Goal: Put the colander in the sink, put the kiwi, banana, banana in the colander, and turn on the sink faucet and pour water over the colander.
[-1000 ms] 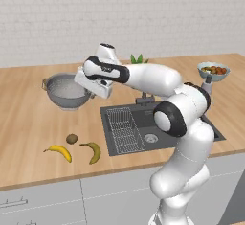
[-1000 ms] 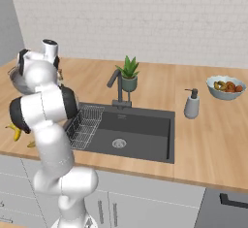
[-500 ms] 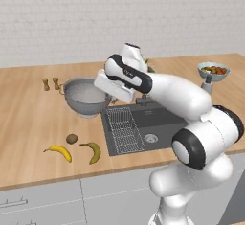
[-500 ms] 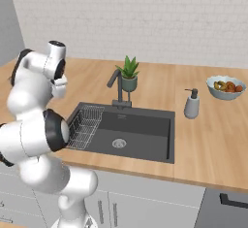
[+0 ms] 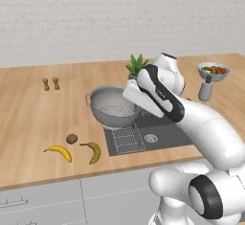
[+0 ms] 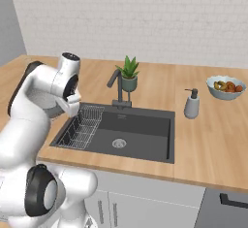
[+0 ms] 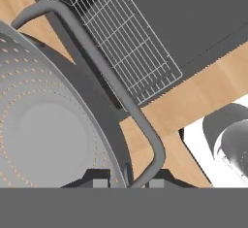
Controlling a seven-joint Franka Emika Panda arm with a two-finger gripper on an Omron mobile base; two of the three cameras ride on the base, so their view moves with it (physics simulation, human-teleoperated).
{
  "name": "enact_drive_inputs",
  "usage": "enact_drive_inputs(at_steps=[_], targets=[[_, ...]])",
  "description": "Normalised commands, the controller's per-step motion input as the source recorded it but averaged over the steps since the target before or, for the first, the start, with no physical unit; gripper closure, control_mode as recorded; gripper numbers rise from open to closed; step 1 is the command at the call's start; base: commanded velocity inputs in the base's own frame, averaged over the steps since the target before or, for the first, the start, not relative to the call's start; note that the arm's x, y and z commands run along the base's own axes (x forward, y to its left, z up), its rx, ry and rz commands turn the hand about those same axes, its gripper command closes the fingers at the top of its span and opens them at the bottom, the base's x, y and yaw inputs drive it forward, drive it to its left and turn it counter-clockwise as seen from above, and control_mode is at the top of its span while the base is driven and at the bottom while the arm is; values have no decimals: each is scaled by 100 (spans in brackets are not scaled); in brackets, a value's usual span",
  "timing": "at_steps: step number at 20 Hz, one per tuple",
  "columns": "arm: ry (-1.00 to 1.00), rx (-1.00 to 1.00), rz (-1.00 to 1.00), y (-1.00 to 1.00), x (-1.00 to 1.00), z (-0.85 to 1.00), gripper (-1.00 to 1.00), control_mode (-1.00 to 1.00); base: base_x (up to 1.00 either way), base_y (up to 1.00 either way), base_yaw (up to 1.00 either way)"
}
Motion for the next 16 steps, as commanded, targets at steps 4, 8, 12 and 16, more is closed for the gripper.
enact_drive_inputs(at_steps=[4,8,12,16], targets=[[0,0,0,-98,-23,0,100,-100,0,0,0],[-1,0,0,-83,-44,-2,100,-100,0,0,0],[13,1,0,-93,-2,-11,100,-100,0,0,0],[15,0,0,-100,23,-19,100,-100,0,0,0]])
